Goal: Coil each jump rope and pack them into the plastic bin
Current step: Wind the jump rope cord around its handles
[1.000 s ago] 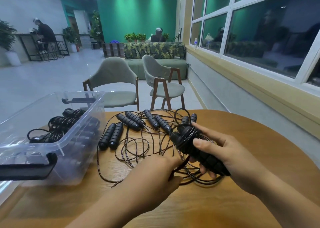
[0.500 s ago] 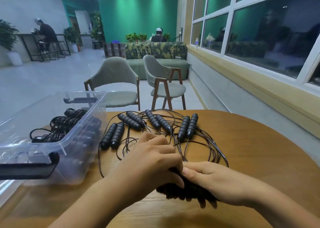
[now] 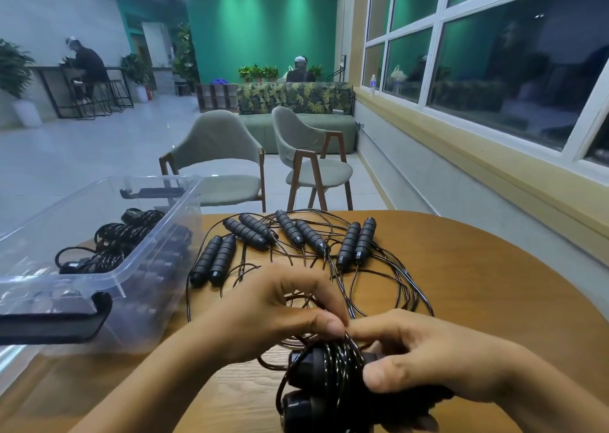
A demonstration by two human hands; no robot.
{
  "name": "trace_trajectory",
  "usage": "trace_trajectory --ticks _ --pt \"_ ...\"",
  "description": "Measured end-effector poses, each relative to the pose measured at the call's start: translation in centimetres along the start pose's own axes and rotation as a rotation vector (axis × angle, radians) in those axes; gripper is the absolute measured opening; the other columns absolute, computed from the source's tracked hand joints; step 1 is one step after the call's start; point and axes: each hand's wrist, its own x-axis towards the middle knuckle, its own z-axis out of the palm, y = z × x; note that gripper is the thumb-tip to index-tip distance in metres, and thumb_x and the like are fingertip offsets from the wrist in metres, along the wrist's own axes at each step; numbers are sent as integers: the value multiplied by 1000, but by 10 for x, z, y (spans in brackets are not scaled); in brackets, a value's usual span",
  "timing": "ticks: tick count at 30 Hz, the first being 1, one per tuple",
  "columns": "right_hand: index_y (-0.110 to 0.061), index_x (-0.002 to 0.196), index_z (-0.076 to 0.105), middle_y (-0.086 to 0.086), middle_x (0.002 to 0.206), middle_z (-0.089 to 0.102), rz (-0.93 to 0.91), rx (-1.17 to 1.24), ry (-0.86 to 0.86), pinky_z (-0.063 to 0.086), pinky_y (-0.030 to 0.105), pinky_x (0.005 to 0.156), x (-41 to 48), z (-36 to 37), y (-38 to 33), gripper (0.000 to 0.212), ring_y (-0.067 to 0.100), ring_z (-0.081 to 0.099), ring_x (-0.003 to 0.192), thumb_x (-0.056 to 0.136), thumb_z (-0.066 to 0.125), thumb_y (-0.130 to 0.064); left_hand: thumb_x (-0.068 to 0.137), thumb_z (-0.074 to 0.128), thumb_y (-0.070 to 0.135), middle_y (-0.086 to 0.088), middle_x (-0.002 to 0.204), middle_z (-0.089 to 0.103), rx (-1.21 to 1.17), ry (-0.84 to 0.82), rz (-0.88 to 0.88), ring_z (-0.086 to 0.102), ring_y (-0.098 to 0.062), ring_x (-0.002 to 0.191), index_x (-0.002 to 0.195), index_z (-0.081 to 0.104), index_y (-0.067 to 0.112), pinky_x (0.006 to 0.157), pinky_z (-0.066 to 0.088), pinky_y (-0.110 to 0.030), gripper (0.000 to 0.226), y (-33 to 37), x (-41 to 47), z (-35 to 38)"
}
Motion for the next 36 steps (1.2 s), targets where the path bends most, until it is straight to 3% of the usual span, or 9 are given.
trace_trajectory --ticks 7,10,14,17,20,22,25,30,36 --pt "-18 145 64 30 85 52 64 -53 -186 22 50 54 -4 -6 0 53 45 43 59 98 67 -43 93 78 13 -20 92 64 -211 -279 -148 56 -29 80 107 69 7 70 42 -42 18 1 -5 -5" --pt "-9 147 58 39 103 52 -1 95 -187 31 56 60 -5 -6 10 71 58 46 75 93 78 -50 95 75 18 -11 91 64 -307 -172 -138 55 -30 80 103 68 9 68 44 -49 14 -8 -1 7" --pt "-24 154 53 28 113 67 -39 154 49 57 19 61 7 -13 4 79 34 67 80 93 64 -72 99 68 12 -13 101 71 -281 114 -90 67 -34 93 104 71 17 83 52 -64 8 -25 9 33" --pt "-31 135 68 12 105 71 68 -210 242 53 12 67 0 -9 -2 154 1 73 71 20 21 -121 105 56 12 0 101 75 -179 246 -185 68 -20 97 100 73 30 85 58 -40 25 -26 6 44" --pt "0 139 55 31 110 63 -210 190 235 53 24 58 10 -14 -1 118 7 67 60 76 52 -100 108 51 16 5 88 72 -197 349 -207 64 -11 82 93 72 34 74 54 -29 32 -16 2 59" --pt "0 138 51 39 122 62 -158 136 376 56 38 65 10 -15 1 122 10 66 59 73 49 -103 109 48 16 5 82 69 -245 393 -231 62 -11 79 92 72 33 71 49 -30 35 -14 3 67" --pt "-13 144 44 39 112 67 -281 310 409 52 33 54 10 -10 12 72 30 65 71 95 72 -58 110 48 21 6 80 69 -255 428 -300 63 -11 79 91 73 35 72 51 -35 34 -16 6 71" --pt "-44 136 51 30 108 75 -234 125 556 56 34 56 7 -4 16 48 37 69 79 94 73 -43 106 54 12 6 83 75 -347 436 -378 66 -3 76 98 74 29 73 50 -28 27 -9 8 72" --pt "-23 140 61 15 115 79 -178 37 705 62 50 77 9 -7 16 57 34 78 94 90 76 -47 98 68 13 5 102 80 -473 434 -461 73 -6 94 111 74 26 90 52 -33 20 -9 9 68"
